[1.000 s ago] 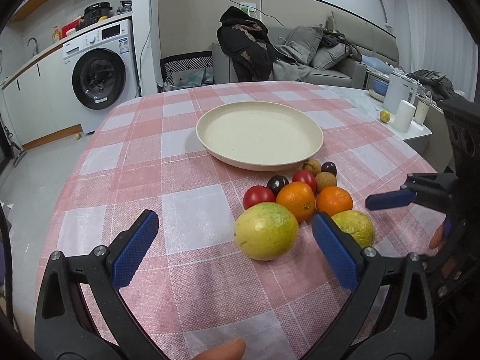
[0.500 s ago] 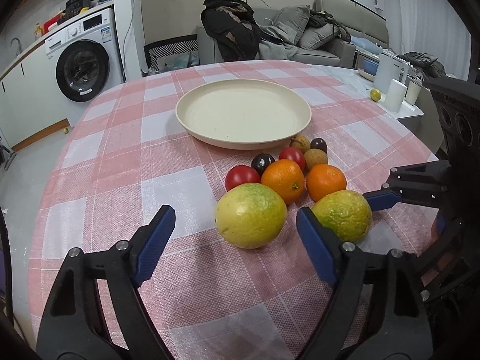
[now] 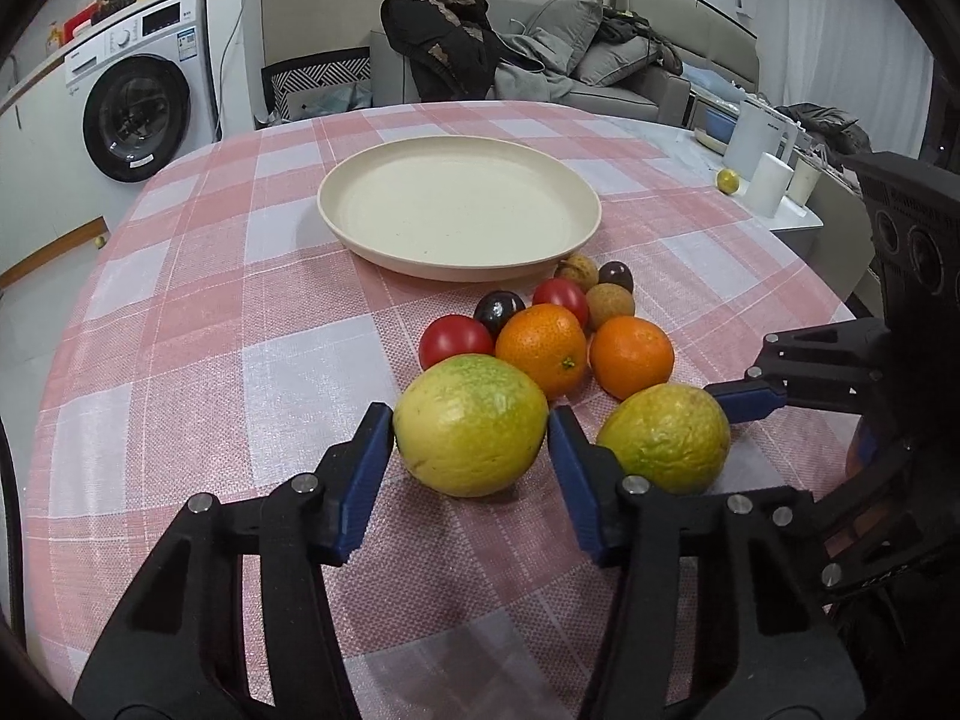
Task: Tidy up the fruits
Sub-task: 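Lift and carry both held fruits over the cream plate with both tools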
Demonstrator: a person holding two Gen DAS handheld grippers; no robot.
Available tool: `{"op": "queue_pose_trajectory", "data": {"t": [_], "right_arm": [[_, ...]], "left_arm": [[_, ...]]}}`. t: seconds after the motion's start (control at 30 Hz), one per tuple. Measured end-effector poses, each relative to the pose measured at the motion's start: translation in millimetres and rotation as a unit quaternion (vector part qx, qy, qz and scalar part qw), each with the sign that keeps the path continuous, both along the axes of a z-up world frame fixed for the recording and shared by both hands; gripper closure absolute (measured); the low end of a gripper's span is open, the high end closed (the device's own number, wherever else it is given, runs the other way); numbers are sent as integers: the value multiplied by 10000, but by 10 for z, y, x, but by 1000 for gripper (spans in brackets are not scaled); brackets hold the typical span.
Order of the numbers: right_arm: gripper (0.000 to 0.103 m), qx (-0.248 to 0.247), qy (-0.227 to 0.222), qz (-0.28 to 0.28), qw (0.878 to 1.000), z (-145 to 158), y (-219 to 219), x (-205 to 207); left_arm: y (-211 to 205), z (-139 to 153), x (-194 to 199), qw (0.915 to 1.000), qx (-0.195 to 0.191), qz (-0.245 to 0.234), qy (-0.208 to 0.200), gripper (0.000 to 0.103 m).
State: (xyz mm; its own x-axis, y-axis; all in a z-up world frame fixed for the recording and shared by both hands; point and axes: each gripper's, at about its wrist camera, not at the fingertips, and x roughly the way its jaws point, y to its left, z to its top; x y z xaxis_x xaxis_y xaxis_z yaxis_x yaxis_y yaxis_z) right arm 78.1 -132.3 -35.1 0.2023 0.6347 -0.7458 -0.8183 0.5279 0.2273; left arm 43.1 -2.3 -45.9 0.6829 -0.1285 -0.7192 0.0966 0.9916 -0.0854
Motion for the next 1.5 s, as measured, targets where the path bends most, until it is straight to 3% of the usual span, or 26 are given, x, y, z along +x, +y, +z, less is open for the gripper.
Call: {"op": "queue_pose_trajectory", "data": {"t": [0.4,0.63,1.03,1.5], "right_arm": [[56,491,-424,-319,9974,221,-195,85],[56,753,-682,-729,9921,429,-261,353],[56,1002,-890,-1089,9850,642,-295,739],[56,978,-872,-1234,9837,610,-165,996]], "left_arm": [[-67,162,-154,9990,-15,-112,-443,53],[15,345,-154,9970,-65,157,-756,53],[-16,625,42,9929,-1,266,-1160,53],[-21,716,475,9915,-5,414,-1236,53]]}}
